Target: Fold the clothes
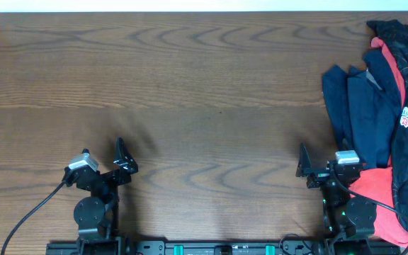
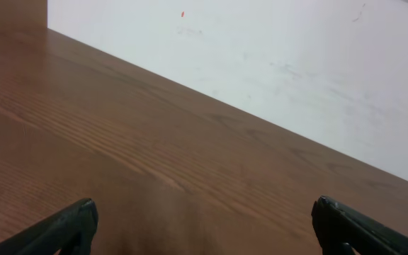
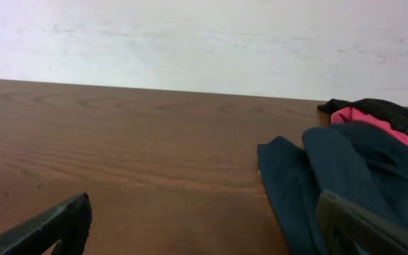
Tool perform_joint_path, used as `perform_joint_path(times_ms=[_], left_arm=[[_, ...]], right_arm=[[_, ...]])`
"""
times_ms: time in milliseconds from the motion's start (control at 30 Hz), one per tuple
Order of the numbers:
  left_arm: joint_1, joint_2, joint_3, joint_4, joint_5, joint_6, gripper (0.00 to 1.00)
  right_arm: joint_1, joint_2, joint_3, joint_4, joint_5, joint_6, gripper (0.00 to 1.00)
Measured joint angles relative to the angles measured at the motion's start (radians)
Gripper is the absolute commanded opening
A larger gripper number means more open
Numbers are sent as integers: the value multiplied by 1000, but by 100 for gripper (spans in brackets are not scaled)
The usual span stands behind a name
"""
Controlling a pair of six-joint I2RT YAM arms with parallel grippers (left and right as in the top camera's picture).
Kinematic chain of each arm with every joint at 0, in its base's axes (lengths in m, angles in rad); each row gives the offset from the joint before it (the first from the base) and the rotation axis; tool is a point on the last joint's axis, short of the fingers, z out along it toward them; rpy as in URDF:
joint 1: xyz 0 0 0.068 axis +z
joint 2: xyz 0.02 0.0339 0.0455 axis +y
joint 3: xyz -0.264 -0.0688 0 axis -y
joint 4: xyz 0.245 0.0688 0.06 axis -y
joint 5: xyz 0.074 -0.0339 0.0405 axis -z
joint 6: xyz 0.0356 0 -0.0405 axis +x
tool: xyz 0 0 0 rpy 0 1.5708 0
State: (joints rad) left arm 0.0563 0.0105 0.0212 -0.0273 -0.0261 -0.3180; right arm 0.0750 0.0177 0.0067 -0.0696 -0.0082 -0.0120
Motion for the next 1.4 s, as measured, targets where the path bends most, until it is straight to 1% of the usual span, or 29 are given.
perform_joint_path(times_ms=[1233,1400], left_arm=[[0,0,0,-1,0,0,98],[0,45,37,-79,18,1,98]], right_arm=[[0,2,0,0,0,4,99],[0,42,10,-33,1,20,99]])
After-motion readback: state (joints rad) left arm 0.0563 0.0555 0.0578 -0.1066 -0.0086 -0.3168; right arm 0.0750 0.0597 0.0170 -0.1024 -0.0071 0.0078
